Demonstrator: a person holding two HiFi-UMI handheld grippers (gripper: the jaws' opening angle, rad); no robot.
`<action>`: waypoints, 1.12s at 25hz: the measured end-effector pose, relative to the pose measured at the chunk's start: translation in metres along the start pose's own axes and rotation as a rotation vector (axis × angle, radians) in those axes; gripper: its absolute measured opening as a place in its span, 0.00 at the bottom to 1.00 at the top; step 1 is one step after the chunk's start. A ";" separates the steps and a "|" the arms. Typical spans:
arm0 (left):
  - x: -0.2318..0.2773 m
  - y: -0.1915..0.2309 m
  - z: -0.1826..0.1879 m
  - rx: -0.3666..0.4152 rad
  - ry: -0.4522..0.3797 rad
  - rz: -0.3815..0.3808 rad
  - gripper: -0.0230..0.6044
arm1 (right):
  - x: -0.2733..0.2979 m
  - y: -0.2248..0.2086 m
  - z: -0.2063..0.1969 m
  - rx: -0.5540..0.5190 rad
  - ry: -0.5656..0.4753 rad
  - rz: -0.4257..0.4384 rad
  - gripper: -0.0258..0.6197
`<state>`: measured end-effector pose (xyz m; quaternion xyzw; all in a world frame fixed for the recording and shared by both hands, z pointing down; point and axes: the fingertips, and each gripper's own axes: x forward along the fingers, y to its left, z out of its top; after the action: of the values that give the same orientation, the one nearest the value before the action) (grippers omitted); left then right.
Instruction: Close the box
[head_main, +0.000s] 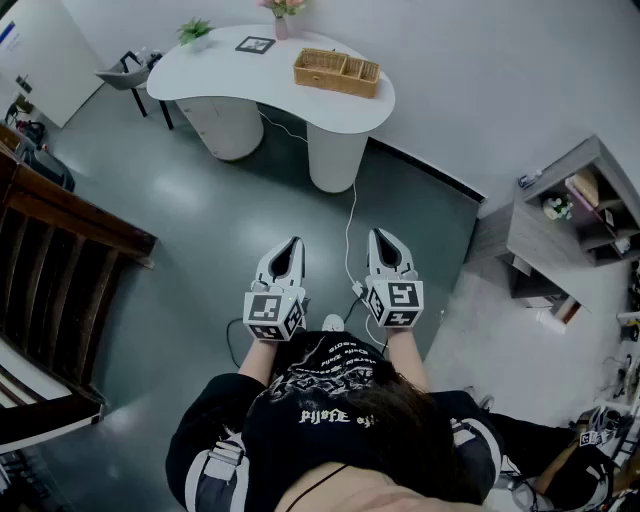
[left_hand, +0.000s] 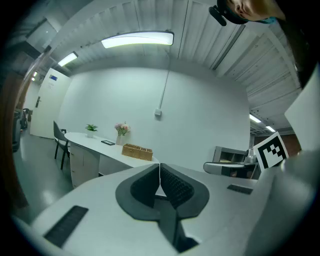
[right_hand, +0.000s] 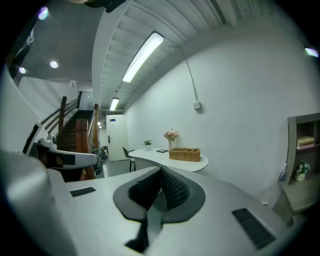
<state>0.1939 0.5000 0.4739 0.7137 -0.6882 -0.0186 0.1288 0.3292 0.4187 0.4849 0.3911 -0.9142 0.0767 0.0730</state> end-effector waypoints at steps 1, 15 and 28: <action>-0.003 0.000 -0.002 -0.002 0.002 0.002 0.08 | -0.002 0.001 -0.001 0.005 -0.002 0.000 0.08; -0.006 -0.015 -0.016 -0.017 0.006 0.019 0.08 | -0.016 -0.021 -0.015 0.074 0.000 -0.014 0.08; 0.062 0.020 -0.004 -0.022 0.009 -0.042 0.08 | 0.045 -0.042 -0.006 0.078 0.011 -0.081 0.08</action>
<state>0.1787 0.4388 0.4912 0.7268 -0.6721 -0.0254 0.1393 0.3293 0.3592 0.5034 0.4298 -0.8936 0.1116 0.0659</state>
